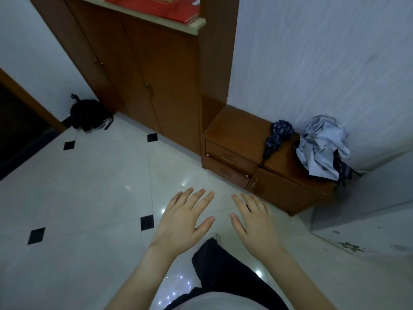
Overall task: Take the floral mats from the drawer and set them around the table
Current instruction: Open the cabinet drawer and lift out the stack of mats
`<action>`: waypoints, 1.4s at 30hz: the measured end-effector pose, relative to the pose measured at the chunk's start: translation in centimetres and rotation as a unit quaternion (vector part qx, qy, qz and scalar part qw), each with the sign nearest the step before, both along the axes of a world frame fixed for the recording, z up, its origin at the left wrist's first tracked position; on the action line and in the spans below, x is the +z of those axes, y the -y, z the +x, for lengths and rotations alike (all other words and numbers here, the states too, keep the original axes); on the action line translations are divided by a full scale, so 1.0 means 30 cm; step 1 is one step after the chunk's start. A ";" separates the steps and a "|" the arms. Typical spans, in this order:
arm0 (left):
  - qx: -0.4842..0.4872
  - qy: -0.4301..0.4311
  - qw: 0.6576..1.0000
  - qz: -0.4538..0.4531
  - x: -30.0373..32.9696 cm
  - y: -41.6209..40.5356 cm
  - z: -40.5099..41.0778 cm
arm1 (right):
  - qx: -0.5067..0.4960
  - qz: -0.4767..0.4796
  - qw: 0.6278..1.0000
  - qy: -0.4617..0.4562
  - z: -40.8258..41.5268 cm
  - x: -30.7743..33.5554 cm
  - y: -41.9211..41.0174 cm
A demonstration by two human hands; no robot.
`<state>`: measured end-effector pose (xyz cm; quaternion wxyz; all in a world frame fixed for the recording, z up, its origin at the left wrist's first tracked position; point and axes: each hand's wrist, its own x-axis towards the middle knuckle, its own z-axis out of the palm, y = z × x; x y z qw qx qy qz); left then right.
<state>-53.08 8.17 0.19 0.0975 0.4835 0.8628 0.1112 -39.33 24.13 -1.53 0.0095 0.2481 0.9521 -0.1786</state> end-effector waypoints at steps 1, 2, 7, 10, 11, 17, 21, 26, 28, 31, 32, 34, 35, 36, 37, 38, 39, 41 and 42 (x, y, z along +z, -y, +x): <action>-0.009 -0.004 1.000 -0.008 -0.003 -0.037 -0.042 | -0.004 -0.003 1.000 -0.002 -0.045 -0.008 -0.032; -0.020 -0.010 1.000 -0.014 -0.004 -0.074 -0.086 | -0.009 -0.006 1.000 -0.005 -0.089 -0.014 -0.066; -0.051 -0.023 0.998 -0.026 0.035 -0.250 -0.310 | -0.050 -0.022 0.998 -0.020 -0.270 -0.005 -0.222; -0.071 -0.026 0.997 -0.022 0.056 -0.347 -0.434 | -0.073 -0.017 0.997 -0.024 -0.361 0.012 -0.309; -0.076 -0.027 0.997 -0.019 0.059 -0.375 -0.467 | -0.082 -0.017 0.996 -0.028 -0.387 0.014 -0.332; -0.111 -0.003 0.994 -0.006 0.023 -0.507 -0.605 | -0.147 -0.026 0.988 -0.037 -0.521 0.015 -0.389; -0.165 0.011 0.986 -0.010 -0.047 -0.568 -0.691 | -0.188 -0.029 0.981 -0.026 -0.592 -0.029 -0.382; -0.228 0.046 0.972 -0.018 -0.150 -0.612 -0.829 | -0.230 -0.025 0.973 -0.007 -0.700 -0.105 -0.358; -0.245 0.057 0.968 -0.022 -0.183 -0.618 -0.886 | -0.239 -0.029 0.971 0.001 -0.751 -0.135 -0.356; -0.253 0.061 0.965 -0.025 -0.237 -0.623 -0.961 | -0.247 -0.034 0.968 0.000 -0.824 -0.188 -0.361; -0.253 0.061 0.965 -0.026 -0.261 -0.629 -0.986 | -0.247 -0.033 0.968 0.000 -0.847 -0.211 -0.366; -0.252 0.053 0.966 -0.023 -0.314 -0.648 -1.030 | -0.247 -0.036 0.968 -0.001 -0.886 -0.263 -0.379; -0.253 0.046 0.966 -0.019 -0.345 -0.662 -1.050 | -0.246 -0.034 0.969 0.000 -0.903 -0.298 -0.390; -0.256 0.041 0.966 -0.013 -0.383 -0.676 -1.065 | -0.242 -0.029 0.970 0.001 -0.915 -0.340 -0.403; -0.260 0.039 0.965 -0.008 -0.428 -0.691 -1.078 | -0.239 -0.023 0.971 0.002 -0.926 -0.388 -0.416; -0.260 0.040 0.965 -0.003 -0.481 -0.705 -1.087 | -0.239 -0.018 0.971 0.002 -0.935 -0.442 -0.432; -0.257 0.039 0.966 0.003 -0.536 -0.721 -1.093 | -0.241 -0.016 0.970 0.000 -0.941 -0.500 -0.449; -0.252 0.036 0.967 0.010 -0.656 -0.762 -1.106 | -0.247 -0.009 0.969 -0.007 -0.954 -0.621 -0.492; -0.249 0.031 0.968 0.017 -0.719 -0.781 -1.109 | -0.249 -0.002 0.969 -0.008 -0.958 -0.683 -0.511</action>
